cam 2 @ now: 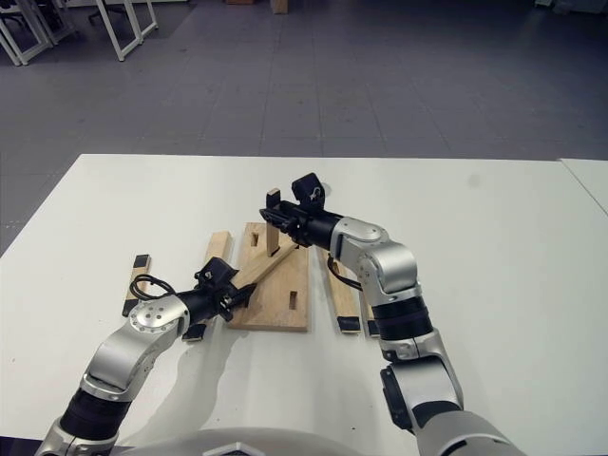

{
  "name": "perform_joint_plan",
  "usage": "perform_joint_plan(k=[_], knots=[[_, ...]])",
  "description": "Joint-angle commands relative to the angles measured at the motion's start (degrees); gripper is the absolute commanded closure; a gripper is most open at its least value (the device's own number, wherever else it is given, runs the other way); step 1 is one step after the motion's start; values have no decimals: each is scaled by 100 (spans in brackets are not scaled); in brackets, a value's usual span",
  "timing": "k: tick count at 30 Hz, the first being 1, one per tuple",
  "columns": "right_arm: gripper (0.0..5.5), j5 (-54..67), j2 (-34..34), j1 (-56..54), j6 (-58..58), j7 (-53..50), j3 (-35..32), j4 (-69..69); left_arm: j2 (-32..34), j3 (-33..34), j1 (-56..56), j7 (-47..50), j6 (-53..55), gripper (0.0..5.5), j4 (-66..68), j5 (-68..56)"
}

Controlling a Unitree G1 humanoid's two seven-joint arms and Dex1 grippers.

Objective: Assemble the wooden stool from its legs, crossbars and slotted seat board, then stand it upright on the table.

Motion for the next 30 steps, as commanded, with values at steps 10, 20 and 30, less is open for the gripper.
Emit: perform_joint_plan(k=[10,20,30], knots=[[419,-782,-594,834,-1046,460,574,503,64,19,-77,-58,-6,345,-56,34],[419,-1097,-911,1245,-1760,390,697,850,68,23,-103,-66,-5,345,-53,24],[419,-977,-1050,1818,-1722,520,1048,-160,28,17,-82,-23,2,346,-78,34]])
